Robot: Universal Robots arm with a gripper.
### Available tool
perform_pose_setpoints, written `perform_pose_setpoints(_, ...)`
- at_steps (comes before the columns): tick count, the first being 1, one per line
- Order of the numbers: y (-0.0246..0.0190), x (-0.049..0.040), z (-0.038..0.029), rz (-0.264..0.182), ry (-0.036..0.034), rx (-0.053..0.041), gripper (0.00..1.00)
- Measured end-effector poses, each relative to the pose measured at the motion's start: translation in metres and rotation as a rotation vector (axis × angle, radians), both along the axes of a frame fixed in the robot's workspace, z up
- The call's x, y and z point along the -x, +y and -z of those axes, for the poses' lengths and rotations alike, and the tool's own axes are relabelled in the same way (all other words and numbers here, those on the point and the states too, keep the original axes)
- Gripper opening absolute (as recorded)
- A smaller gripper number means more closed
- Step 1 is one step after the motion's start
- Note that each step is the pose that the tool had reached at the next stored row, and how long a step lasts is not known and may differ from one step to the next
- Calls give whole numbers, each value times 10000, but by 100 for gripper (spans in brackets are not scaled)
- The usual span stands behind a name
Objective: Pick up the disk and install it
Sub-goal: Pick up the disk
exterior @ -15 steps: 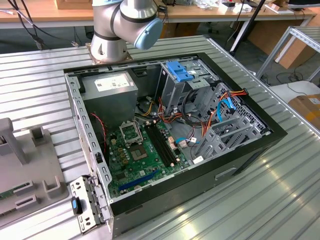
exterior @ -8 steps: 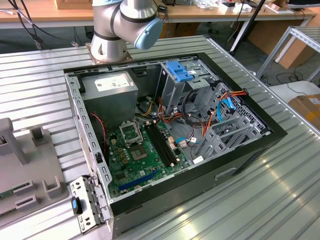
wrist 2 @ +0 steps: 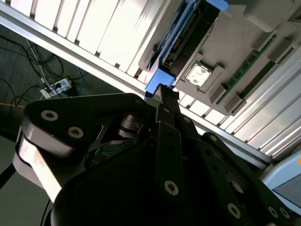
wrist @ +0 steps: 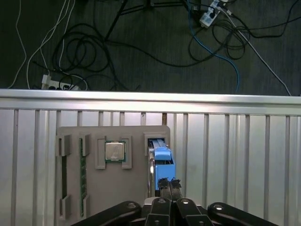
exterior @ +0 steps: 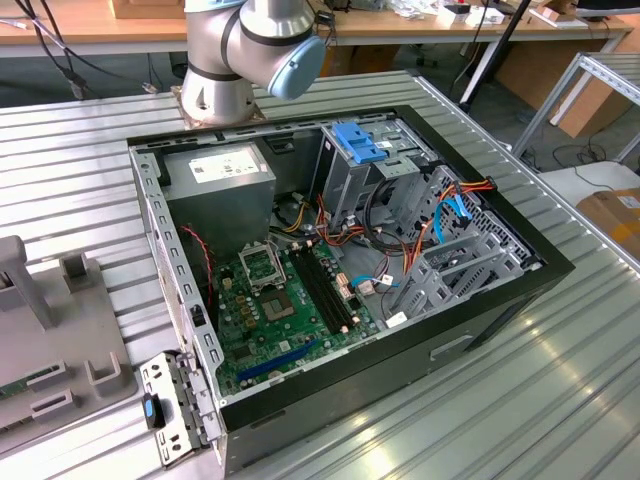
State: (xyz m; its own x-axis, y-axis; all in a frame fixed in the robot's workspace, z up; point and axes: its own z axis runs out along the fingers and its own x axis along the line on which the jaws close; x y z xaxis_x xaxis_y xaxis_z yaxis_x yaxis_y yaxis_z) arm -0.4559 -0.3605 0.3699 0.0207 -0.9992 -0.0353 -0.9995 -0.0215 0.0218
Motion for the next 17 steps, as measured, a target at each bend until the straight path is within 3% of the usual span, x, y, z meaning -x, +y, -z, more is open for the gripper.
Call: perform_pose_setpoints(17, 0, 0, 33, 0, -1, 0, 11)
